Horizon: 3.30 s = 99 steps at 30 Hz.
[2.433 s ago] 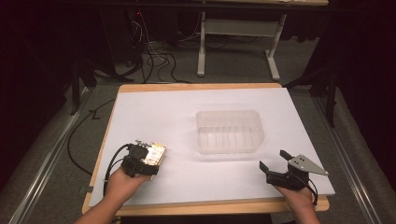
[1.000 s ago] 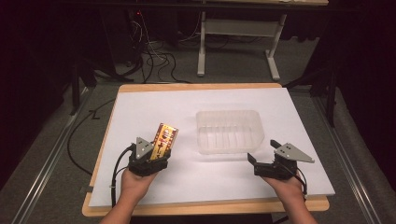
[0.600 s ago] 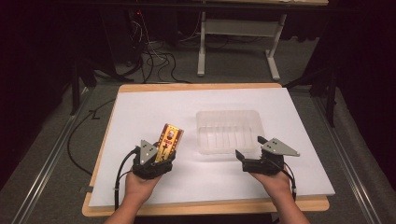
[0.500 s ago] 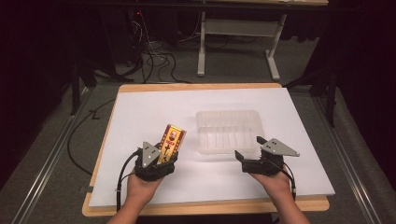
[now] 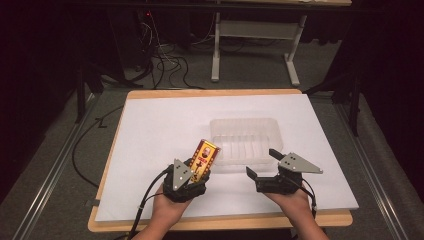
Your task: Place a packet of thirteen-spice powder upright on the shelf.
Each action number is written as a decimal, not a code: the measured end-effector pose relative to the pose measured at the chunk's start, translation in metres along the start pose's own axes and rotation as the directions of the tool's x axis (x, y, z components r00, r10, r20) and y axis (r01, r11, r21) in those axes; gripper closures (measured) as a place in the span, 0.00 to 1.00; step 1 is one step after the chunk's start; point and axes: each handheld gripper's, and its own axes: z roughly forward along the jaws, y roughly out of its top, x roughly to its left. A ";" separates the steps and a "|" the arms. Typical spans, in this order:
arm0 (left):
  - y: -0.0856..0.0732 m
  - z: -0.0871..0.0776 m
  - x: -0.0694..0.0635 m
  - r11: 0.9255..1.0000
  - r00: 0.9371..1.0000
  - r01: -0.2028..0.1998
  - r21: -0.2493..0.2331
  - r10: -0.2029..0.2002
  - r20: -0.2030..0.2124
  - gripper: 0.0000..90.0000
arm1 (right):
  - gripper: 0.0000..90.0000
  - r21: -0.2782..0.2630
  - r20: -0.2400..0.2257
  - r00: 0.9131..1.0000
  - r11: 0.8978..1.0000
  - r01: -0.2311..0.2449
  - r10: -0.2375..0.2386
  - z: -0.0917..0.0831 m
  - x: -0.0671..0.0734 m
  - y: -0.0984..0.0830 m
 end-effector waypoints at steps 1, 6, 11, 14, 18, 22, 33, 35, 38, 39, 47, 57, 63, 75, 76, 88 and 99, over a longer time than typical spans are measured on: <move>0.000 0.002 -0.004 1.000 1.000 -0.004 -0.001 0.004 0.007 0.36 | 0.02 0.004 0.001 1.000 1.000 0.005 -0.005 0.000 0.001 0.000; 0.000 0.009 -0.017 1.000 0.999 -0.021 0.005 0.021 0.047 0.36 | 0.02 0.002 -0.019 1.000 1.000 -0.007 0.007 0.001 0.004 0.001; -0.001 0.011 -0.027 0.999 0.996 -0.034 0.011 0.033 0.080 0.36 | 0.05 -0.029 -0.038 0.999 0.999 -0.019 0.018 -0.003 0.010 0.004; 0.000 0.012 -0.031 0.999 0.995 -0.038 0.005 0.038 0.091 0.36 | 0.06 -0.035 -0.050 0.998 0.999 -0.028 0.026 -0.003 0.012 0.005; 0.000 0.011 -0.035 1.000 0.994 -0.031 0.001 0.031 0.100 0.36 | 0.07 -0.040 -0.069 0.997 0.998 -0.046 0.043 -0.002 0.015 0.005; 0.000 0.012 -0.039 0.999 0.993 -0.034 -0.001 0.034 0.109 0.36 | 0.10 -0.047 -0.085 0.995 0.998 -0.050 0.046 -0.001 0.019 0.005; 0.002 0.013 -0.053 0.999 0.990 -0.044 -0.016 0.046 0.134 0.36 | 0.19 -0.025 -0.137 0.987 0.996 -0.090 0.085 0.006 0.020 -0.001; 0.003 0.012 -0.054 0.999 0.989 -0.044 -0.023 0.047 0.137 0.36 | 0.22 -0.019 -0.147 0.984 0.995 -0.102 0.098 0.007 0.021 -0.002; 0.004 0.011 -0.055 0.999 0.989 -0.044 -0.028 0.048 0.139 0.36 | 0.26 -0.009 -0.169 0.978 0.992 -0.128 0.125 0.009 0.021 -0.005; 0.004 0.010 -0.056 0.999 0.989 -0.045 -0.030 0.048 0.138 0.36 | 0.27 -0.008 -0.177 0.975 0.990 -0.140 0.136 0.010 0.021 -0.005; 0.003 0.010 -0.057 0.999 0.988 -0.041 -0.019 0.043 0.145 0.36 | 0.41 0.022 -0.236 0.950 0.978 -0.206 0.205 0.015 0.020 -0.011; 0.000 0.014 -0.055 0.998 0.989 -0.059 -0.011 0.060 0.133 0.36 | 0.60 0.045 -0.283 0.922 0.964 -0.264 0.265 0.014 0.017 -0.012; -0.003 0.019 -0.054 0.998 0.988 -0.054 0.018 0.051 0.144 0.36 | 0.69 0.056 -0.307 0.909 0.959 -0.279 0.282 0.014 0.016 -0.012; -0.005 0.024 -0.051 0.997 0.984 -0.057 0.044 0.048 0.169 0.32 | 0.76 0.028 -0.271 0.946 0.983 -0.179 0.180 0.011 0.030 -0.007; -0.005 0.024 -0.051 0.997 0.985 -0.057 0.044 0.049 0.168 0.31 | 0.76 0.028 -0.263 0.948 0.984 -0.176 0.177 0.011 0.029 -0.007; -0.004 0.014 -0.031 0.999 0.985 -0.027 0.034 0.021 0.169 0.28 | 0.76 0.003 -0.129 0.979 0.988 -0.157 0.156 0.000 0.013 -0.010; -0.005 0.008 0.013 0.998 0.993 0.035 0.044 -0.040 0.114 0.30 | 0.76 -0.009 -0.053 0.989 0.990 -0.137 0.137 -0.015 0.002 -0.015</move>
